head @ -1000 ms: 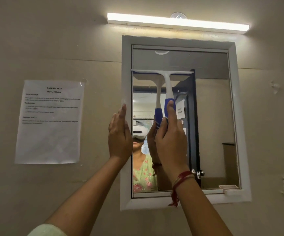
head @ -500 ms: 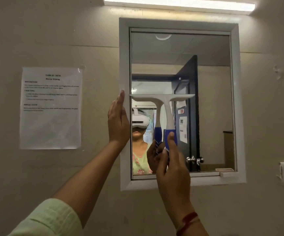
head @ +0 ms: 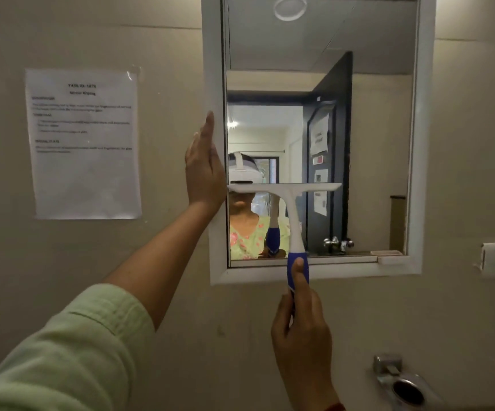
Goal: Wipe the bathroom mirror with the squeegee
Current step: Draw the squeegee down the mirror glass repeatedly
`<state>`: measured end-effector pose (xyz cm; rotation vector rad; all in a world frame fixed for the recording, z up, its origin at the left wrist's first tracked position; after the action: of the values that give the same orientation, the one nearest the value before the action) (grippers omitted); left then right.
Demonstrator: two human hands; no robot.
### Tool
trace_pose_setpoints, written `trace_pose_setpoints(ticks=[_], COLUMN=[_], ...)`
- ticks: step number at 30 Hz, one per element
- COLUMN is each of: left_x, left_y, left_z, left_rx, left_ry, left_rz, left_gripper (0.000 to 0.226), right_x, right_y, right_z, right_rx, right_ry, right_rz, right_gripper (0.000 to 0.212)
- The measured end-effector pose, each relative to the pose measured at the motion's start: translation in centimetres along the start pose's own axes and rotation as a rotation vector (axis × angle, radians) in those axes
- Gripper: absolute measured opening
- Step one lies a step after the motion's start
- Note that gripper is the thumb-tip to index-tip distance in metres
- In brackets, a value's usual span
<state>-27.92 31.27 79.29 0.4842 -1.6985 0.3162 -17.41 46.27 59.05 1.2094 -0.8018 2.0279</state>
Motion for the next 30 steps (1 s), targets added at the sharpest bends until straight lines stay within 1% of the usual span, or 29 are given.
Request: trace_pose_setpoints(ticks=[2,4,8,15,20,27,28,30], left_x=[0.0,0.0,0.0,-0.2,-0.5,-0.6,-0.6,-0.6], left_y=[-0.1,-0.1,0.1,0.0,-0.1,-0.1,-0.1,-0.1], left_z=[-0.2,-0.2,0.1,-0.2,-0.3,-0.4,-0.5,-0.5], left_rx=[0.012,0.019,0.029,0.036,0.034,0.051,0.056,0.061], left_ry=[0.015,0.019,0.009,0.007,0.005,0.011,0.013,0.011], left_rz=[-0.011,-0.011,-0.006,-0.006,-0.015,0.005,0.006,0.007], left_gripper=[0.043,0.043,0.043,0.043,0.043,0.043,0.043,0.043], right_x=[-1.1,-2.1,-3.9,-7.0,-8.3,-9.1,-9.1,-9.4], right_y=[0.0,-0.1,-0.1,-0.1,-0.3,-0.5,-0.6,-0.7], right_z=[-0.3,-0.6,-1.2,-2.1,-2.2,-1.8,-1.9,-1.9], right_rx=[-0.008,-0.016,-0.008,-0.054,-0.057,-0.086,-0.090,-0.094], right_ry=[0.006,0.020,0.050,0.103,0.146,0.169,0.170,0.161], right_rz=[0.013,0.021,0.054,0.134,0.148,0.166,0.157,0.143], right_gripper=[0.068,0.060,0.061,0.047,0.047,0.041,0.043,0.059])
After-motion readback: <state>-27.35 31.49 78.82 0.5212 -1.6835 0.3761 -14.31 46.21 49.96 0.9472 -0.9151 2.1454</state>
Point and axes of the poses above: each hand's wrist, its own x-axis towards the middle knuckle, its own y-axis out of the palm, z = x × y, the point moved 8 cm from there along x, towards the middle knuckle, and after that the axes turned 3 degrees about z, right-handed, at the moved point
